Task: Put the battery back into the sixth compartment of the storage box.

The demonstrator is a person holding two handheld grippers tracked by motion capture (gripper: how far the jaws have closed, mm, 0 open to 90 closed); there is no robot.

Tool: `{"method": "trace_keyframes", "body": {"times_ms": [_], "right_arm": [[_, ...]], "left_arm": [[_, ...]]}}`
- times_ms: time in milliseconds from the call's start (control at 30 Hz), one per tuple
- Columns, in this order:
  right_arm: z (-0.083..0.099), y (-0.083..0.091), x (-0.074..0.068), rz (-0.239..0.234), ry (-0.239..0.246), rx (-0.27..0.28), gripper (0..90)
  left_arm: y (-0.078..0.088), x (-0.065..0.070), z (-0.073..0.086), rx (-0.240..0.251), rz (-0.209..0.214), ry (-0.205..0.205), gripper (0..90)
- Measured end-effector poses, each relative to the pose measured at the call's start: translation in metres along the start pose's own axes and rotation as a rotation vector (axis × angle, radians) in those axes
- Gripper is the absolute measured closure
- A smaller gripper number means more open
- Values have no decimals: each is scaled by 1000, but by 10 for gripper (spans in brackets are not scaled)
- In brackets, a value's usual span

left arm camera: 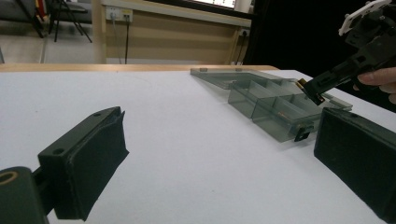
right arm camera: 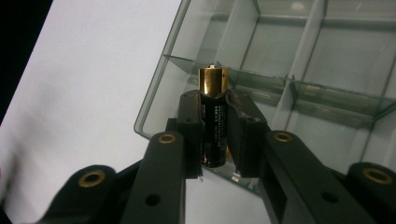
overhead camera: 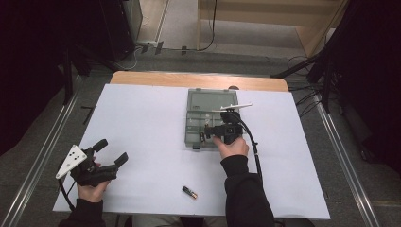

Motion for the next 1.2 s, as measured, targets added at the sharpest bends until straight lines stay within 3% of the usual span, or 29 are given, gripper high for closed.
{"method": "trace_keyframes", "body": {"times_ms": [33,133,233,267,367,400,467,967,1200], "right_arm": [[0,0,0,-6,-13,0,690],[-1,2,-1,6,-42,22,613],[-1,6,-4,4,-18,36,524],[0,7,-6,0,-3,36,456],[4,7,-11,13,80,31,35],[5,6,-12,28,103,29,0],[10,6,-18,41,168,7,0],[36,17,-46,57,376,-48,0],[53,21,-64,52,451,-83,0]], "left_arm": [[0,0,0,0,0,1,23],[0,1,0,0,3,0,23],[0,1,0,0,2,1,23],[0,1,0,0,1,1,23],[0,1,0,0,2,1,23],[-1,1,0,-2,2,0,23],[-1,1,0,-2,2,-1,23],[-1,1,0,-3,3,-1,23],[-1,1,0,-3,2,-1,23]]}}
Point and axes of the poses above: each handheld gripper's, and its own axes: y roughly backward along the jaws, z roughly out of its underside, x roughly to its right, the point moved 7 cm from there along -y, roughly forward along the jaws, and after that the axes turned 9 degrees about z, right-handed, at the moved point
